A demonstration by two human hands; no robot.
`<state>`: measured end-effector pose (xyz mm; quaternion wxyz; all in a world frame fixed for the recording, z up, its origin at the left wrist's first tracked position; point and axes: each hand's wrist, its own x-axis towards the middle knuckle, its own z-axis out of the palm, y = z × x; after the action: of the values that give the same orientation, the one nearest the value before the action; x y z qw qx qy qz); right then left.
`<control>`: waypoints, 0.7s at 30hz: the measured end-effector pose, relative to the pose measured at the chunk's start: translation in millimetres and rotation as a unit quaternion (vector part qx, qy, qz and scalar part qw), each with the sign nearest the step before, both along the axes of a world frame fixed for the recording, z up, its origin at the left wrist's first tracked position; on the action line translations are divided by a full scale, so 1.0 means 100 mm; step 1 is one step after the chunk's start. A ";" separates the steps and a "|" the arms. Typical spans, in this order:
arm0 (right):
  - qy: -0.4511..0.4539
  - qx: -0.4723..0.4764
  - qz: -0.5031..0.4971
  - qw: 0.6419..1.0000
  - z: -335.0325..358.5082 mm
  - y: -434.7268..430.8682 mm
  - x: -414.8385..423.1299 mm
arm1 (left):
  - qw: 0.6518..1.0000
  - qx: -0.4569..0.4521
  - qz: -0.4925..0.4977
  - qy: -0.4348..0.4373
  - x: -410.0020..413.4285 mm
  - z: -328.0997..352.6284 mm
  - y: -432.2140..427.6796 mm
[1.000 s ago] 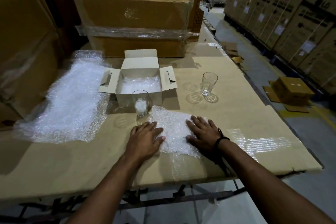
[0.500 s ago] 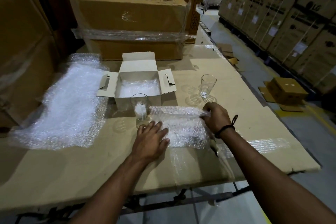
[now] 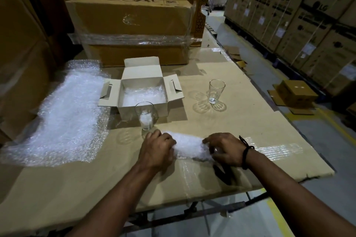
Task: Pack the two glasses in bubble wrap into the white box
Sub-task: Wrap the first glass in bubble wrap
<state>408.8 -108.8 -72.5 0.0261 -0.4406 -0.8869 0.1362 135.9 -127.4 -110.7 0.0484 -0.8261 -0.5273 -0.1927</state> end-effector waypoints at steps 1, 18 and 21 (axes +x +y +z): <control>-0.001 0.000 -0.018 1.000 0.03 0.01 -0.02 | 1.000 -0.029 -0.007 0.004 -0.03 -0.02 -0.01; -0.054 0.117 -0.120 0.984 0.16 0.24 -0.86 | 0.980 -0.158 0.102 -0.070 0.01 0.12 -0.02; -0.056 0.188 -0.047 0.979 0.09 0.14 -0.83 | 0.985 -0.112 0.115 -0.068 -0.01 0.06 -0.03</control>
<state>325.6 -95.2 -63.3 0.0650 -0.4763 -0.8748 -0.0597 134.9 -129.9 -104.5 -0.0583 -0.7449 -0.6394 -0.1814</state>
